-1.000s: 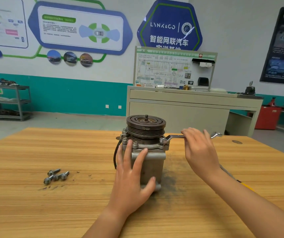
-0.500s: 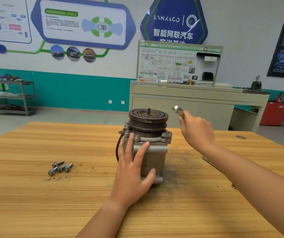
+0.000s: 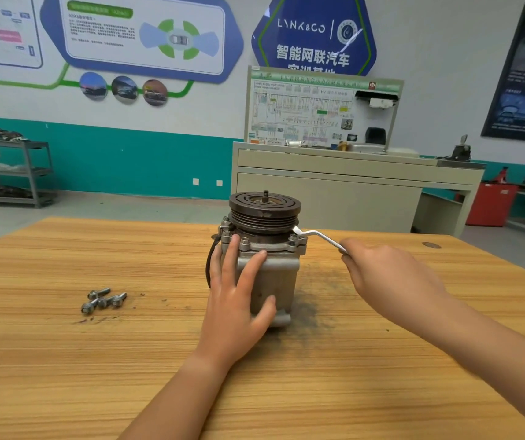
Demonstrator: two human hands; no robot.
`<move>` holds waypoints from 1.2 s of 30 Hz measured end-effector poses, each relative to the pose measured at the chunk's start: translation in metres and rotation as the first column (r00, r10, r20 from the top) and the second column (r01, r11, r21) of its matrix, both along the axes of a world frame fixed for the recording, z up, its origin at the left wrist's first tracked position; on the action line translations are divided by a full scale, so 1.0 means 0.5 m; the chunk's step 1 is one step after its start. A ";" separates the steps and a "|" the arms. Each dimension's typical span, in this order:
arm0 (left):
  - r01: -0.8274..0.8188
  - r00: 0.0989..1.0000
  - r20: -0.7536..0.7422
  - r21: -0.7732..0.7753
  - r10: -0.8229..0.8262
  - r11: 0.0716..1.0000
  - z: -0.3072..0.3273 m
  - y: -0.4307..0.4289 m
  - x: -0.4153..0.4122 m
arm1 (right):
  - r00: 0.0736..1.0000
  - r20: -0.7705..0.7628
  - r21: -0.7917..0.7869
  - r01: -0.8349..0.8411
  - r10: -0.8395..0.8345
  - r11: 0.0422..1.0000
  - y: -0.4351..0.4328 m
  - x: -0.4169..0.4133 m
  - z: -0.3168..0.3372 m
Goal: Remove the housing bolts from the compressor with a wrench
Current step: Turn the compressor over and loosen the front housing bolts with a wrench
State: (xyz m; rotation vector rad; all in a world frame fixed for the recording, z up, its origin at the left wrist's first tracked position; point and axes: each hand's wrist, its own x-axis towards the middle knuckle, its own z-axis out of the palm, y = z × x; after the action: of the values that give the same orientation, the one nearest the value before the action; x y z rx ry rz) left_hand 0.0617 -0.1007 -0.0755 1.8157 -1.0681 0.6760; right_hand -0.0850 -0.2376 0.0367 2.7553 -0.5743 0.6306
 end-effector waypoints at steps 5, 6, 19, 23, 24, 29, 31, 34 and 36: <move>0.002 1.000 -0.011 0.013 -0.002 1.000 -0.001 0.001 -0.001 | 0.995 -0.077 -0.081 0.052 -0.058 0.995 0.009 0.009 0.027; 0.001 1.000 -0.011 0.014 -0.001 1.000 -0.001 0.000 -0.001 | 0.994 -0.086 -0.094 0.059 -0.067 0.994 0.013 0.009 0.032; 0.032 0.999 -0.040 -0.040 -0.034 0.999 0.008 0.000 -0.015 | 0.937 -0.330 -0.247 0.036 -0.119 0.968 0.104 0.014 0.068; 0.022 0.996 -0.078 -0.114 -0.031 0.993 0.013 0.002 -0.016 | 0.971 -0.226 -0.210 0.029 -0.077 0.977 0.078 0.009 0.020; 0.012 0.996 -0.088 -0.135 -0.024 0.991 0.014 0.003 -0.015 | 0.978 -0.193 -0.186 0.037 -0.073 0.982 0.067 0.004 0.002; 0.020 0.992 -0.121 -0.152 -0.039 0.988 0.011 0.003 -0.016 | 0.982 -0.133 -0.124 0.116 -0.132 0.985 0.036 -0.003 -0.017; 0.024 0.991 -0.127 -0.164 -0.045 0.986 0.012 -0.001 -0.012 | 0.982 -0.145 -0.167 0.096 -0.120 0.981 0.030 -0.001 -0.002; 0.010 0.990 -0.140 -0.188 -0.037 0.982 0.014 -0.006 -0.006 | 0.971 -0.216 -0.254 0.047 -0.104 0.966 0.041 -0.003 0.023; -0.004 0.988 -0.150 -0.210 -0.028 0.978 0.014 -0.008 -0.004 | 0.962 -0.258 -0.291 0.006 -0.084 0.957 0.063 0.001 0.036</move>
State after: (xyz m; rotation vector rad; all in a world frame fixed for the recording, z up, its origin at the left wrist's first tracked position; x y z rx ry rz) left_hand 0.0597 -0.1049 -0.0685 1.6494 -0.8722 0.6087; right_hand -0.0843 -0.2062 0.0549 2.4862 -0.4428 0.2929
